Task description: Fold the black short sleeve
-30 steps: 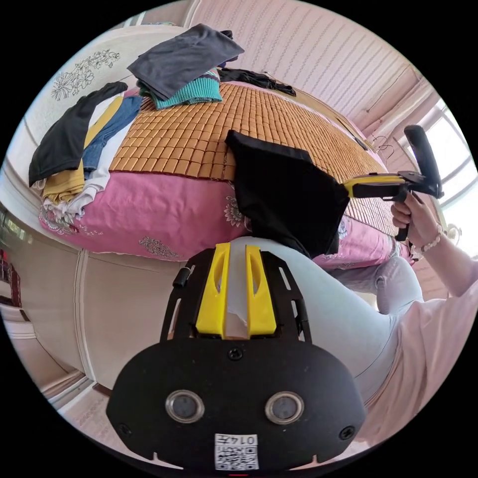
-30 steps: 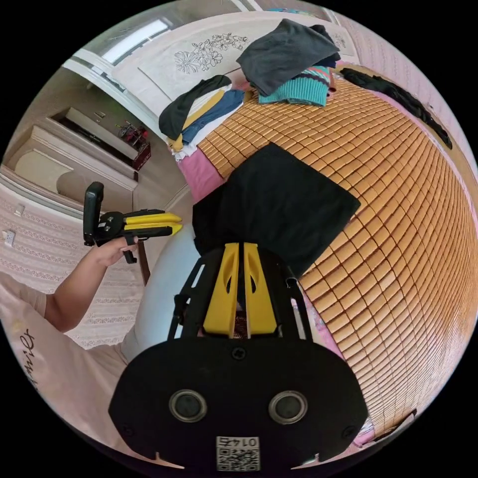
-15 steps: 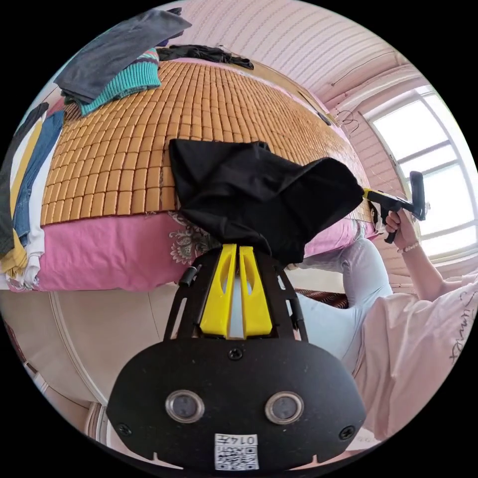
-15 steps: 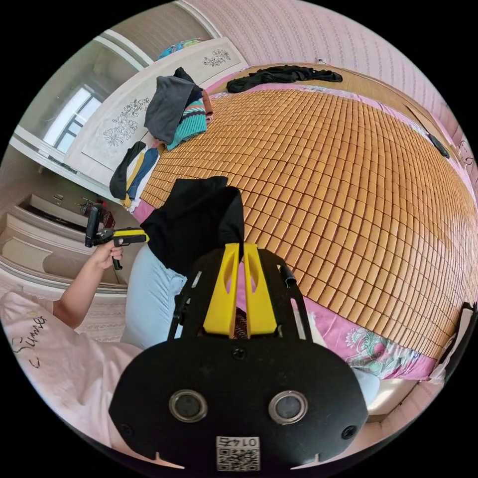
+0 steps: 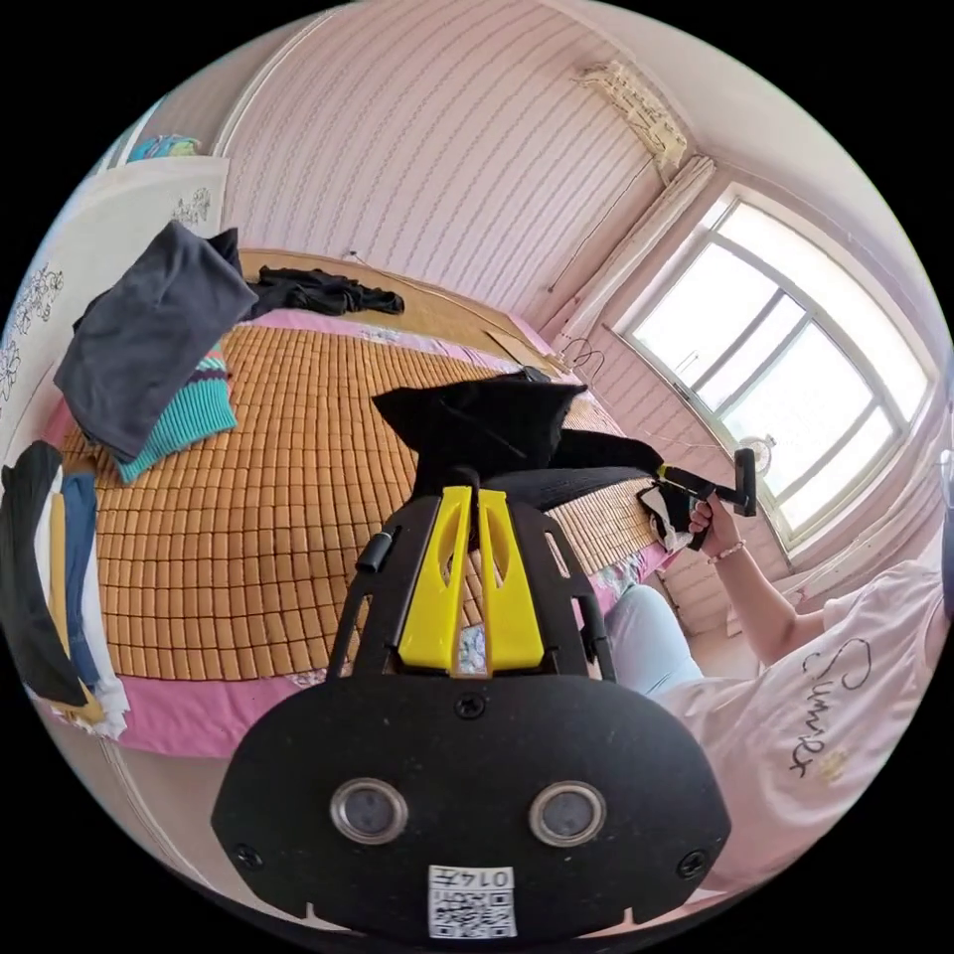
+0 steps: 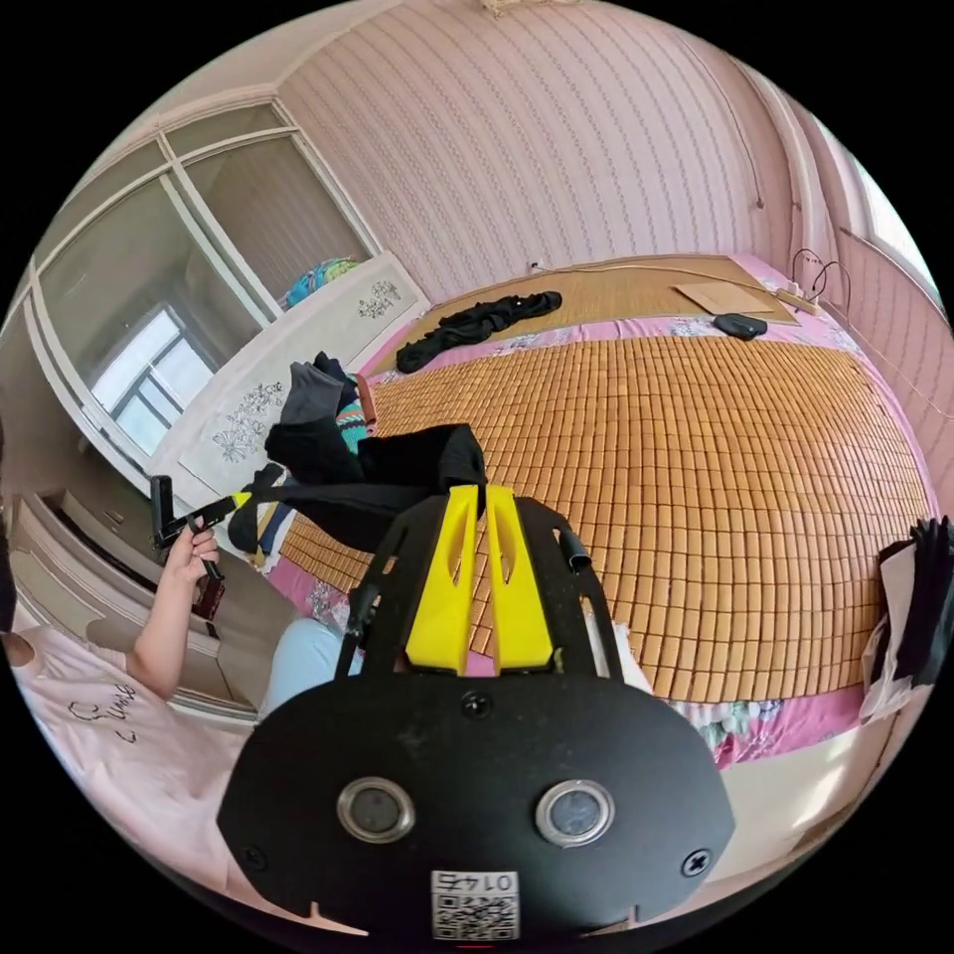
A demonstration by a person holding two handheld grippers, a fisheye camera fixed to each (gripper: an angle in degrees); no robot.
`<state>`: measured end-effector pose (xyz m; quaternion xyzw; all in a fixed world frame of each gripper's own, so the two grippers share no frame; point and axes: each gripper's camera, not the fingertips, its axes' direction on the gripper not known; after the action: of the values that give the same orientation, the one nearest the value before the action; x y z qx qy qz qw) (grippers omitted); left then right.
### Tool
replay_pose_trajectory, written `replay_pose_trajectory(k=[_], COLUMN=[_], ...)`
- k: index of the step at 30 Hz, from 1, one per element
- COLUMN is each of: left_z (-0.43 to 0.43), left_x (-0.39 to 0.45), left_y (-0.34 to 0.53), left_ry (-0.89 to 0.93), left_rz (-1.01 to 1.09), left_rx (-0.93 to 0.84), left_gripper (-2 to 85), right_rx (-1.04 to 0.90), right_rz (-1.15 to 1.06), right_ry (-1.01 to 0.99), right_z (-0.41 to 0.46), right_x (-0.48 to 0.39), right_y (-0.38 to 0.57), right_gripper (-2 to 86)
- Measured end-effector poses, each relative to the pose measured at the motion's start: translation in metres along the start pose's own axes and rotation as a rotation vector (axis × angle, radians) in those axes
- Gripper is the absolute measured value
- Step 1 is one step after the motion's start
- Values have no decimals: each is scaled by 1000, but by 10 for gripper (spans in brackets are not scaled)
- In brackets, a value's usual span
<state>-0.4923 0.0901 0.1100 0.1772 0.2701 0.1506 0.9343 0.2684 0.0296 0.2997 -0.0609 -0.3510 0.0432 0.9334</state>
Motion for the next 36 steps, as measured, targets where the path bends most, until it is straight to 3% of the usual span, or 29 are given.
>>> replay_pose_trajectory(k=[5,11,13,17,21,27,32,36], left_z=[74,57,36,-37,-117,-244,-276,-225], left_x=[-10,-1,8,44,92,170,209,186], left_y=[77,122,121,92,71,104,88,36], left_ry=[37,70,95,146,151,147,59,7], left_rz=[-174,-251,-232,-98,76,337,421,295], left_rx=[-243,-226,-138,141,378,694,765,608], left_gripper=[-10,-10,-10,-10,-10,-10,-10,-10], right_rx=[-288,-411,-371,-73,255,583,617,398], right_rz=[173,235,241,174,-57,-401,-461,-343], right_ry=[52,13,-33,-245,-429,-678,-600,-376], right_z=[16,4,-12,-91,-206,-365,-419,-372], right_x=[61,84,87,82,50,4,-18,0], right_y=[70,114,112,75,38,50,43,2], right_gripper=[6,6,6,5,4,3,2,1])
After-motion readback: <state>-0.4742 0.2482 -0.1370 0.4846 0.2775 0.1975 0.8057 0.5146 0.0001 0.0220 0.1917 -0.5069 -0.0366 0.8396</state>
